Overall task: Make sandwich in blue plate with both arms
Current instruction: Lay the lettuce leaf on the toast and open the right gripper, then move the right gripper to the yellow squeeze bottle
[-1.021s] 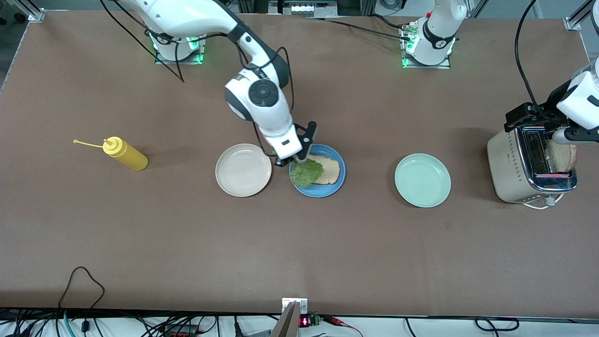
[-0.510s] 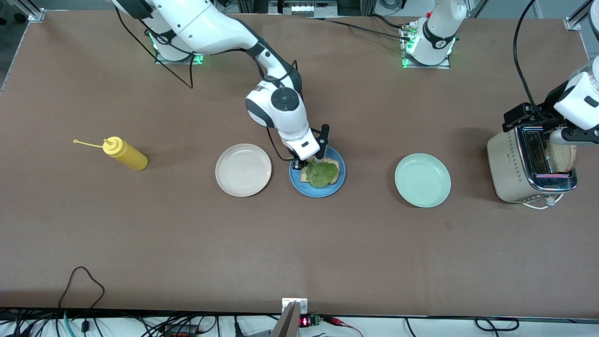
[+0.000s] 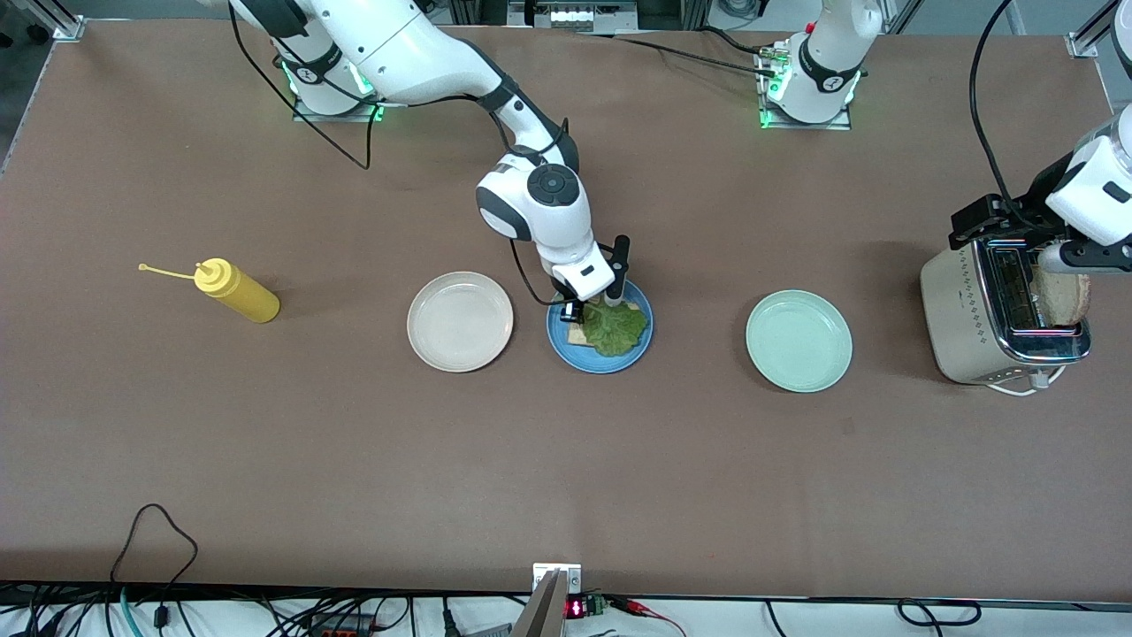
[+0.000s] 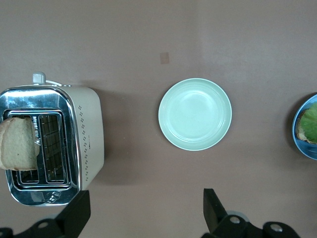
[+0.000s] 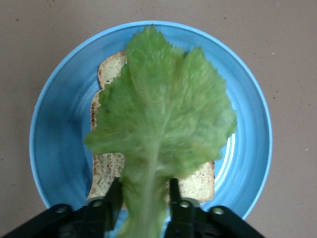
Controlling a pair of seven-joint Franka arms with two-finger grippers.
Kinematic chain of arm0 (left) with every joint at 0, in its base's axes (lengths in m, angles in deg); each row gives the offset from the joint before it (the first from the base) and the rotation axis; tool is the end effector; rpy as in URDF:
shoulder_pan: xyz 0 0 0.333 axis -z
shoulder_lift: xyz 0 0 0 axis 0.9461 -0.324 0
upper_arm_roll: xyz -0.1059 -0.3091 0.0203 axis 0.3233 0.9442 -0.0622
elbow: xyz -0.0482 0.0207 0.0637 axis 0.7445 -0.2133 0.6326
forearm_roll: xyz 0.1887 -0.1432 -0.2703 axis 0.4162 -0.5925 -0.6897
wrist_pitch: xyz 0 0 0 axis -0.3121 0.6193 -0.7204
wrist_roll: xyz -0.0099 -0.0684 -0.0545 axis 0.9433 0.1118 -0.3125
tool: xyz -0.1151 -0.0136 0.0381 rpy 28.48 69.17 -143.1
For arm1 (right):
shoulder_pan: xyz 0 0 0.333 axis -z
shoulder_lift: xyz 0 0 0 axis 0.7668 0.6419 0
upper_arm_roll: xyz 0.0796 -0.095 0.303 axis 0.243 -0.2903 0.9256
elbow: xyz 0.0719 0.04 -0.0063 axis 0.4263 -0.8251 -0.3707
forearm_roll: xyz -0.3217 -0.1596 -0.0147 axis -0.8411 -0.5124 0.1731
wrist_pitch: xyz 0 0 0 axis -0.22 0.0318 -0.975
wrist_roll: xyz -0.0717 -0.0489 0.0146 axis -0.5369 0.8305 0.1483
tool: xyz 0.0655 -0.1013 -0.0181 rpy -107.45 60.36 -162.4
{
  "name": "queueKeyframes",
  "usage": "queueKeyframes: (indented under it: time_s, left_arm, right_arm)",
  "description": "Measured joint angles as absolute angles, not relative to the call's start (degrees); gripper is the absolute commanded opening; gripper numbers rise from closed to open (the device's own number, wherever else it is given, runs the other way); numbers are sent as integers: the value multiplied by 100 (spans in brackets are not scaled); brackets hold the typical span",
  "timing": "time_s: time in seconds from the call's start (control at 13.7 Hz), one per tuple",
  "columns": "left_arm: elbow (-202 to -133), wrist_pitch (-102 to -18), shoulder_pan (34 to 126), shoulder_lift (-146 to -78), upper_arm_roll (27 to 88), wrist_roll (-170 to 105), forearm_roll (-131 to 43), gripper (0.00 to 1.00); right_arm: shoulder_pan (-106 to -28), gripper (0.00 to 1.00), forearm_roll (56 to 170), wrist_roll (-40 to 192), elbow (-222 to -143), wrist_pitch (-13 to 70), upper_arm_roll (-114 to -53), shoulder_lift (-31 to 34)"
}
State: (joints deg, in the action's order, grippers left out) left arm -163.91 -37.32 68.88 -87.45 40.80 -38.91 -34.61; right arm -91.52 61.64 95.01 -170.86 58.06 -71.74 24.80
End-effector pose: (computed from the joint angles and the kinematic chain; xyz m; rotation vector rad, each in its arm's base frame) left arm 0.5275 0.0076 0.5695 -3.1364 -0.0233 0.0789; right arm 0.4898 0.5216 0.2127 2.3573 1.9882 0.3351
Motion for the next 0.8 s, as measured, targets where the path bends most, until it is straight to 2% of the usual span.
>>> queueKeyframes:
  time_s: [0.36, 0.58, 0.8]
  left_arm:
    - [-16391, -3732, 6890, -8745, 4084, -3889, -3461, 100]
    - [-16392, -3727, 6891, -8745, 4085, -3888, -3461, 100]
    - [-16392, -3713, 6892, -8745, 4085, -3885, -3461, 100]
  right_arm:
    - [-9134, 100, 6472, 9270, -16909, 5620, -7251, 2363]
    - [-8982, 100, 6925, 9257, -16824, 4730, -7324, 1843]
    - [-8490, 100, 7062, 9258, -16852, 3657, -7339, 1159]
